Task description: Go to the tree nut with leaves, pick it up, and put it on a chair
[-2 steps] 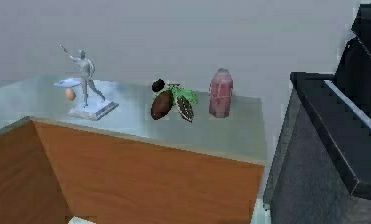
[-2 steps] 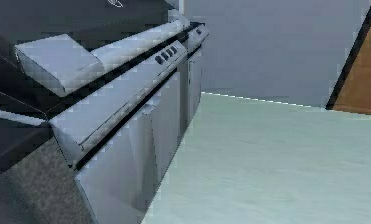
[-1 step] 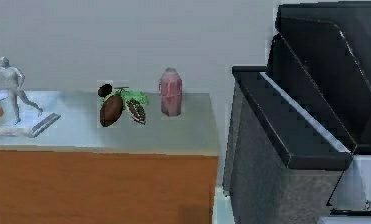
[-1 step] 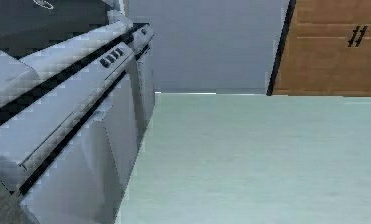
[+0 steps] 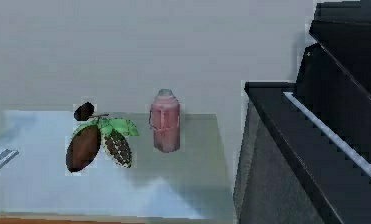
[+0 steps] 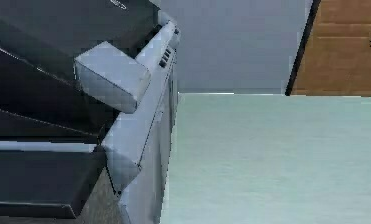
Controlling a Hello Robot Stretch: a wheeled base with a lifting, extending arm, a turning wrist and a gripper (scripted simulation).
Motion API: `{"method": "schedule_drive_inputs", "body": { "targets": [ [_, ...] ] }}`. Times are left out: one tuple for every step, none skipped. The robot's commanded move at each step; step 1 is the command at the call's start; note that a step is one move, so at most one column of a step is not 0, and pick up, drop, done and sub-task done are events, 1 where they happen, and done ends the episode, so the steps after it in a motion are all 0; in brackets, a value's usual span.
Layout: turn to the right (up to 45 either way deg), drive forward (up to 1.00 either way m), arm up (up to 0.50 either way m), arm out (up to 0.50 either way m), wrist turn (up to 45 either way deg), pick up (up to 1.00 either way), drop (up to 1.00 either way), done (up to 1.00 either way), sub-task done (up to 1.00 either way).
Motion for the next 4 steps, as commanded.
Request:
{"method": "schedule_drive_inputs", "body": {
  "targets": [
    [-45.0,0.00,0.00,0.00,0.0,0.00,0.00,0.00,0.00],
    [-45.0,0.00,0.00,0.00,0.0,0.00,0.00,0.00,0.00],
    [-21.0,0.00,0.00,0.00,0.0,0.00,0.00,0.00,0.00],
    [0.0,0.00,0.50,0.00,0.0,0.00,0.00,0.00,0.00]
  ]
}}
